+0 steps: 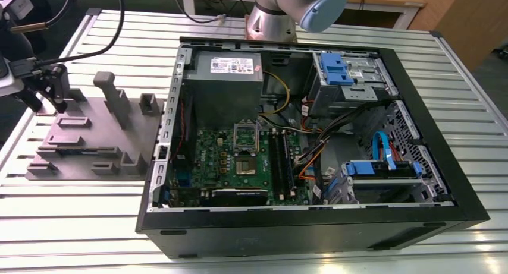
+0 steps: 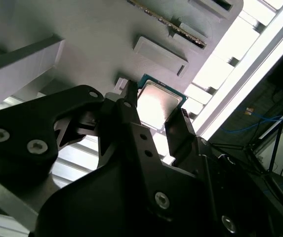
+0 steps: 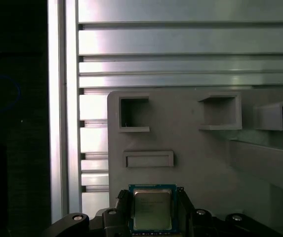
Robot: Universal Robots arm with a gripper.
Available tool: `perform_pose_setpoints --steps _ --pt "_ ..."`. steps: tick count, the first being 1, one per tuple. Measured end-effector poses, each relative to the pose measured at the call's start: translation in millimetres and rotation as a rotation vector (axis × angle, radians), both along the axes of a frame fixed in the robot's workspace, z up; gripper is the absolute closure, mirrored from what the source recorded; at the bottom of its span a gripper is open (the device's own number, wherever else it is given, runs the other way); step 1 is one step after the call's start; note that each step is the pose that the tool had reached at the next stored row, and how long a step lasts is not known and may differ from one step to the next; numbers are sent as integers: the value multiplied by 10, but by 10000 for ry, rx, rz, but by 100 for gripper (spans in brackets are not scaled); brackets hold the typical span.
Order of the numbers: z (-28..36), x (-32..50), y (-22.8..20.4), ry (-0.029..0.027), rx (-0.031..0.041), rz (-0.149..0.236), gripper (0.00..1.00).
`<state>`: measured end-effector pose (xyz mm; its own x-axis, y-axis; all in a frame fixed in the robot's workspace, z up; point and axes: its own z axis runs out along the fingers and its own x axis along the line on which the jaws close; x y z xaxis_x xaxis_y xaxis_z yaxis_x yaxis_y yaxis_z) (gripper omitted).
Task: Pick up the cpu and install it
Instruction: 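Pick up the cpu and move it towards the insertion slot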
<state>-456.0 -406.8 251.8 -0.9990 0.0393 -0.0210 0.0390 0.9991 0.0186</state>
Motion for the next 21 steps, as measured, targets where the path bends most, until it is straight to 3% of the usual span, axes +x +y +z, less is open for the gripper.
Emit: perform_pose_setpoints --steps 11,13,21 --pt "32 0 0 -1 0 0 53" --pt "89 0 0 0 0 0 53" --pt "107 0 0 2 -1 0 53"
